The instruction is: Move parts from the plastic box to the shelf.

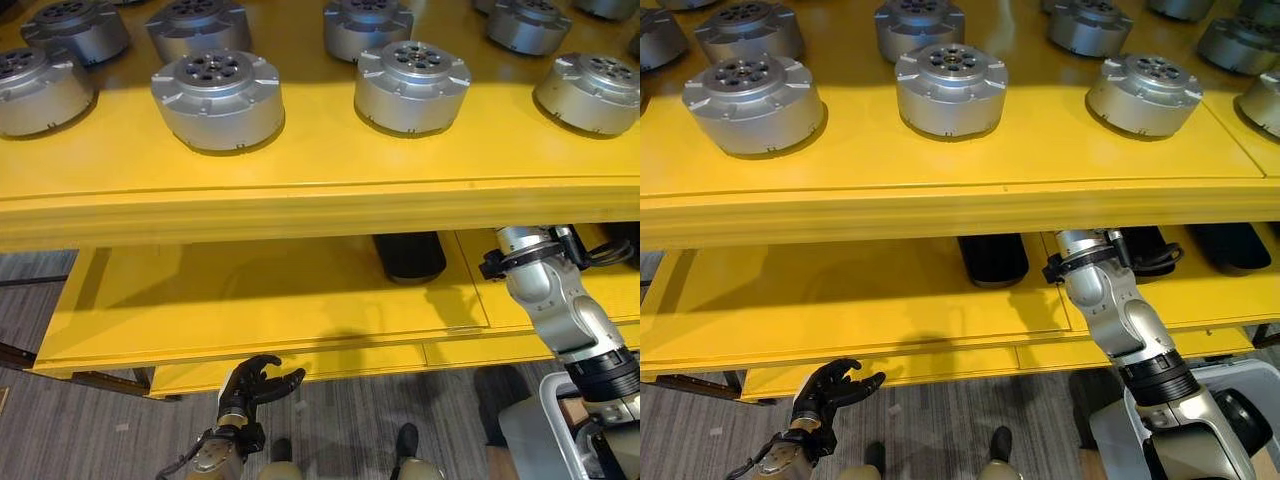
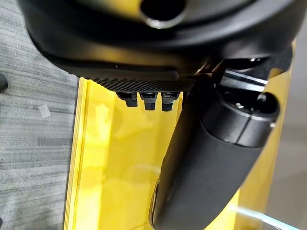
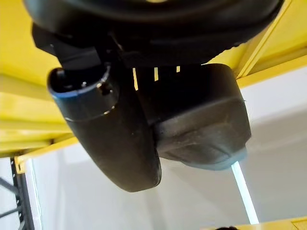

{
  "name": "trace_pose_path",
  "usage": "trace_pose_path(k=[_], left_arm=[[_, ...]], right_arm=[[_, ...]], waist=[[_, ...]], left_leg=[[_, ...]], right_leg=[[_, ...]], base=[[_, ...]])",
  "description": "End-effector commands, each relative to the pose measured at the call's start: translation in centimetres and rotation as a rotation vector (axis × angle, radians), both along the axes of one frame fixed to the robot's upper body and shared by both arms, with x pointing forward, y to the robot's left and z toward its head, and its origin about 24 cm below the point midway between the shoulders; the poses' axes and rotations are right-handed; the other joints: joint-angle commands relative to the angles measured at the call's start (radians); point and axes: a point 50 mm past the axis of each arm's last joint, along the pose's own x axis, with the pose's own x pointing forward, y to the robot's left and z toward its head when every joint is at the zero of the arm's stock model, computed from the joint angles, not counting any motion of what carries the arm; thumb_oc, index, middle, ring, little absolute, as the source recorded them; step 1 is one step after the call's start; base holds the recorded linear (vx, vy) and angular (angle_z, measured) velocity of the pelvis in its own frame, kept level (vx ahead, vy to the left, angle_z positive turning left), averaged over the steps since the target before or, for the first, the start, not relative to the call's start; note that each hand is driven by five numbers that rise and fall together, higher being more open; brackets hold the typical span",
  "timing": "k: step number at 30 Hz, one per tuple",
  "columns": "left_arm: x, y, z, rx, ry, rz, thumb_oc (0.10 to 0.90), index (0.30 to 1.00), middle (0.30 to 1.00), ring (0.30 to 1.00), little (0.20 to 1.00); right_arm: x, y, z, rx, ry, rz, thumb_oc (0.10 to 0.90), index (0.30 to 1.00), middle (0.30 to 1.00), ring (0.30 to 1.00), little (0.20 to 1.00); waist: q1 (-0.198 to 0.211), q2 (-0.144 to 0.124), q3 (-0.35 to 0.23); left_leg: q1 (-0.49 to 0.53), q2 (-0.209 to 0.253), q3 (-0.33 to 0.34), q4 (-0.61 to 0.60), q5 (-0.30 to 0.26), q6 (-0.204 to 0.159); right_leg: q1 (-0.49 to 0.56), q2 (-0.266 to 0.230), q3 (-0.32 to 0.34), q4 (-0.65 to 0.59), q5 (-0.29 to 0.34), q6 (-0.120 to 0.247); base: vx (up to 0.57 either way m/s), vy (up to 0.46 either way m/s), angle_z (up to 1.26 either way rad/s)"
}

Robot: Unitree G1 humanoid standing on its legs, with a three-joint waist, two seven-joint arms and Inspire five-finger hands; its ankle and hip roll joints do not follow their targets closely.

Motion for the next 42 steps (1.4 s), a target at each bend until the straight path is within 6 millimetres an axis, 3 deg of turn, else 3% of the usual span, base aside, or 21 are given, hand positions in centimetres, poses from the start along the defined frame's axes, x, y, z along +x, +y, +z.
trace_pose_path(k=[1,12,29,42], left_arm=[[4.3,0.3,6.1,0.026,-0.352,-0.041,0.900,1.000,1.000,1.000,1.000],[4.5,0.6,6.3,0.040,-0.357,-0.045,0.900,1.000,1.000,1.000,1.000],[4.8,0.7,6.5,0.056,-0.357,-0.079,0.900,1.000,1.000,1.000,1.000],[5.0,0.6,6.7,0.057,-0.363,-0.105,0.900,1.000,1.000,1.000,1.000]], right_arm=[[-0.8,2.8,10.1,0.048,-0.436,0.110,0.400,0.300,0.300,0.300,0.300],[-0.4,8.1,12.7,-0.045,-0.506,0.222,0.400,0.300,0.300,0.300,0.300],[-0.6,10.9,14.3,-0.069,-0.546,0.275,0.400,0.300,0.300,0.300,0.300],[0.0,13.2,13.3,-0.011,-0.447,0.360,0.400,0.300,0.300,0.300,0.300]], waist=[[-0.004,-0.064,-0.148],[0.031,-0.065,-0.149],[0.045,-0.054,-0.129],[0.059,-0.047,-0.104]], left_leg=[[-0.047,0.052,0.027,0.089,-0.060,0.004],[-0.050,0.057,-0.002,0.081,-0.051,-0.003],[-0.101,0.058,-0.037,0.118,-0.055,-0.004],[-0.146,0.054,-0.056,0.167,-0.068,-0.003]], right_leg=[[0.113,-0.129,-0.006,0.066,-0.044,0.109],[0.126,-0.116,-0.025,0.079,-0.075,0.097],[0.115,-0.111,-0.045,0.105,-0.089,0.088],[0.094,-0.113,-0.061,0.135,-0.099,0.082]], base=[[0.00,0.000,0.00],[0.01,-0.014,0.04],[0.00,-0.011,0.06],[0.00,-0.002,0.03]])
